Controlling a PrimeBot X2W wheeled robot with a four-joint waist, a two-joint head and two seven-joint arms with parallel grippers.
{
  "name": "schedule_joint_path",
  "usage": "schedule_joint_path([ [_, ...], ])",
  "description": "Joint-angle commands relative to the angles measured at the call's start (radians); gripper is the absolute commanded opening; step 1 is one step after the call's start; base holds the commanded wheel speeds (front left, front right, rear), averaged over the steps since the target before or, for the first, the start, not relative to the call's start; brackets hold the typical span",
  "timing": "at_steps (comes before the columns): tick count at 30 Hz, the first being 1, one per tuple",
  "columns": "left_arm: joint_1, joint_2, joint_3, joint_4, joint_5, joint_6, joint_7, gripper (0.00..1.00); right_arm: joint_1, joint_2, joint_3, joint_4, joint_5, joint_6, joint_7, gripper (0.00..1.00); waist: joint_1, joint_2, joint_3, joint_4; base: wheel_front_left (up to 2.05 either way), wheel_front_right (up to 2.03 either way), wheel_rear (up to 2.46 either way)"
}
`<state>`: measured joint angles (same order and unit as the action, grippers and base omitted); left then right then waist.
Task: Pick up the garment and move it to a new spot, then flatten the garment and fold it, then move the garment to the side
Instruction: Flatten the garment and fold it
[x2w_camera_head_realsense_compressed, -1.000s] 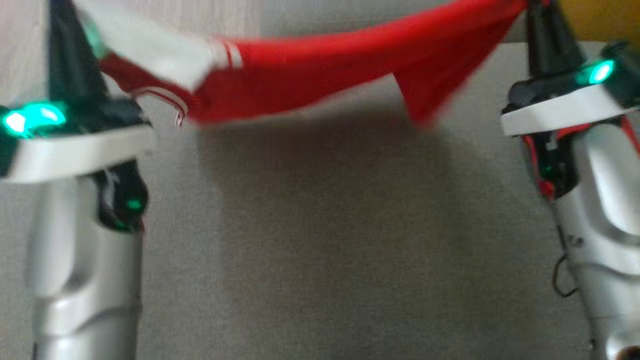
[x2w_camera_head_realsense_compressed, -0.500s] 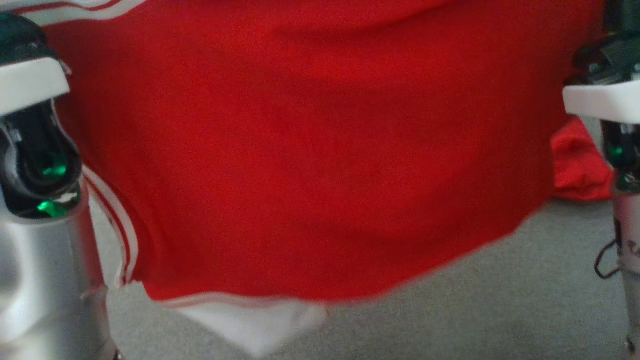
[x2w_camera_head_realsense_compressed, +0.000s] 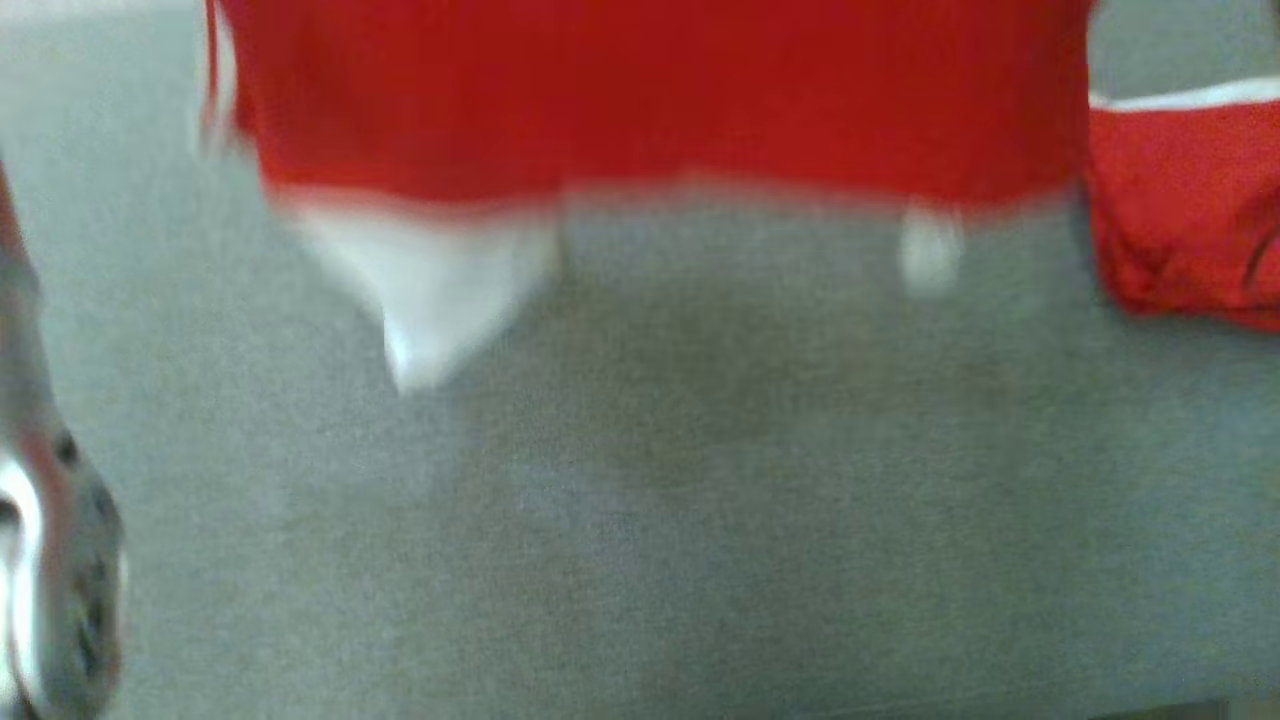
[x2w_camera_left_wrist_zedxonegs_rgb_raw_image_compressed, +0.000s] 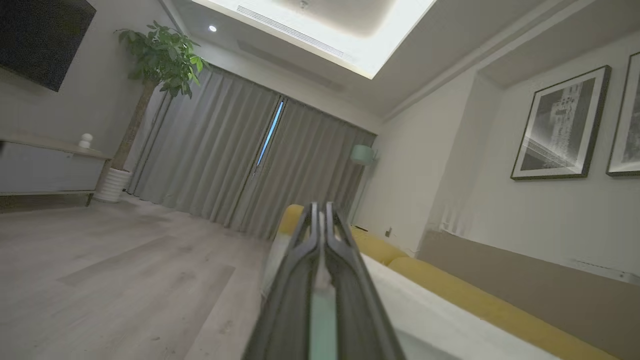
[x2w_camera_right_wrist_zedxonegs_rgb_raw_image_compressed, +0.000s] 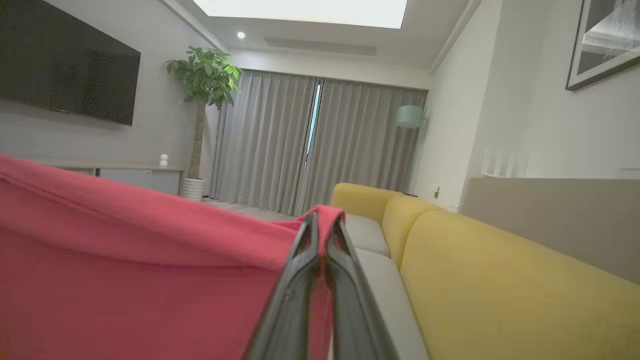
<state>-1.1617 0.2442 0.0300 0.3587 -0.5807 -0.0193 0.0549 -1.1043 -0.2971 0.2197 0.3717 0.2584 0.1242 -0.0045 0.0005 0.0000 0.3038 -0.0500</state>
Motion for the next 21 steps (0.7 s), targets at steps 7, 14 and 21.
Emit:
schedule_joint_path([
  [7, -0.311, 0.060, -0.002, 0.245, 0.047, -0.032, -0.148, 0.00, -0.323, -0.009, -0.002, 0.286, -0.057, 0.007, -0.175, 0.00, -0.0005, 0.0000, 0.176, 0.080, 0.00, 0.00, 0.00],
  [14, -0.297, 0.028, -0.048, 0.420, 0.038, -0.092, -0.253, 0.00, -0.305, 0.008, 0.036, 0.475, -0.056, 0.007, -0.242, 0.00, -0.0005, 0.0000, 0.193, 0.110, 0.00, 0.00, 0.00],
  [21, -0.155, -0.010, -0.101, 0.489, 0.022, -0.109, -0.303, 0.00, -0.169, 0.007, 0.143, 0.586, -0.021, 0.007, -0.251, 0.00, -0.0005, 0.0000, 0.175, 0.122, 0.00, 0.00, 0.00],
])
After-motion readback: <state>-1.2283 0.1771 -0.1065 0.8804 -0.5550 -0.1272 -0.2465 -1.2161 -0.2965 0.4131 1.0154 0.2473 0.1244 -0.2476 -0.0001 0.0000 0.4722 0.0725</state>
